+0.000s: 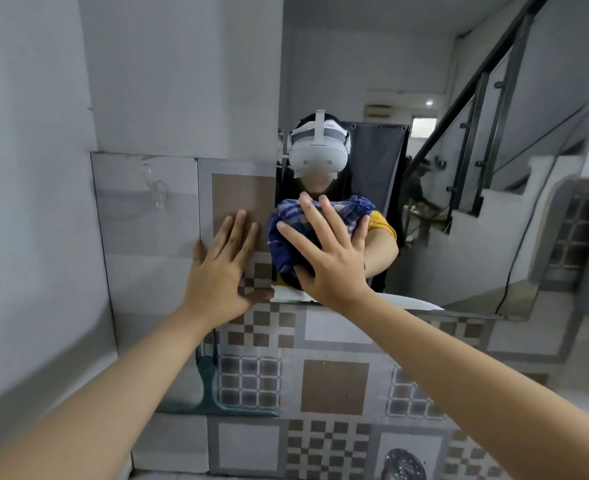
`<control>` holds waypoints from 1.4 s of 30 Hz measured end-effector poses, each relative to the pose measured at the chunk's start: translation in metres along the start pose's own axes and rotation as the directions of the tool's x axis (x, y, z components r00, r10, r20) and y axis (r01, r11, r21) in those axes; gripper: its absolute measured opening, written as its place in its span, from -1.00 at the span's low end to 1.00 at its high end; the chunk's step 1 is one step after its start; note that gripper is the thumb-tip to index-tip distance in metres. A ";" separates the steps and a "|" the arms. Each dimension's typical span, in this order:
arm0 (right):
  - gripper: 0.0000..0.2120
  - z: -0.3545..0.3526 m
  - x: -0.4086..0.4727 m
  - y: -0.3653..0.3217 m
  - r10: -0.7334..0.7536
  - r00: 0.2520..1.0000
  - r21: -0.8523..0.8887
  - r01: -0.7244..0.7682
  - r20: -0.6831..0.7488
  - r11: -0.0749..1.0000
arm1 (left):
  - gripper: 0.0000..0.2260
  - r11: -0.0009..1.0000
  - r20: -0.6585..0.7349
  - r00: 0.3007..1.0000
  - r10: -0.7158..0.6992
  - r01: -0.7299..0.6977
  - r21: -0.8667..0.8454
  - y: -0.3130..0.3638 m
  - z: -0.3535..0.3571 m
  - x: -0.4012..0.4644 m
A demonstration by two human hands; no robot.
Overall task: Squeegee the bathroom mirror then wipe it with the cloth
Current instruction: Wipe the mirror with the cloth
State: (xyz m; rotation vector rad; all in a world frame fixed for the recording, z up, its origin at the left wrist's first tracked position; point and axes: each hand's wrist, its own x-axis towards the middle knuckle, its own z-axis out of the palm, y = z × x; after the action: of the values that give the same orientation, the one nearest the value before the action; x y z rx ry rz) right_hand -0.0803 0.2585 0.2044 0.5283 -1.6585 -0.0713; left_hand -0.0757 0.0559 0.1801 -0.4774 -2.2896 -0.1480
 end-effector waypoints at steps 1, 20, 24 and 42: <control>-0.52 -0.004 -0.006 0.008 -0.041 0.999 -0.006 0.041 0.015 0.999 | -0.01 1.000 -0.008 1.000 0.003 -0.003 0.002 0.000 0.001 0.000; -0.41 -0.086 -0.124 0.161 0.707 0.707 0.164 -0.695 -0.023 0.700 | -0.02 0.999 -0.030 0.999 0.014 -0.013 0.032 0.005 0.003 0.000; -0.43 -0.075 -0.117 0.129 0.927 0.355 0.249 -0.893 -0.120 0.374 | -0.01 1.000 -0.025 1.000 0.014 -0.013 0.024 0.005 0.002 0.000; -0.40 0.008 -0.049 -0.083 0.909 0.405 0.361 -0.866 0.100 0.346 | -0.07 0.998 0.049 0.997 0.057 -0.057 0.003 -0.003 -0.011 -0.003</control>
State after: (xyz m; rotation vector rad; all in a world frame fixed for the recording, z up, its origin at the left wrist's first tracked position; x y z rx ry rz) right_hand -0.0606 0.2011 0.1292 -0.2049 -1.6350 1.1131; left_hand -0.0676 0.0492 0.1854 -0.5484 -2.3207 -0.1039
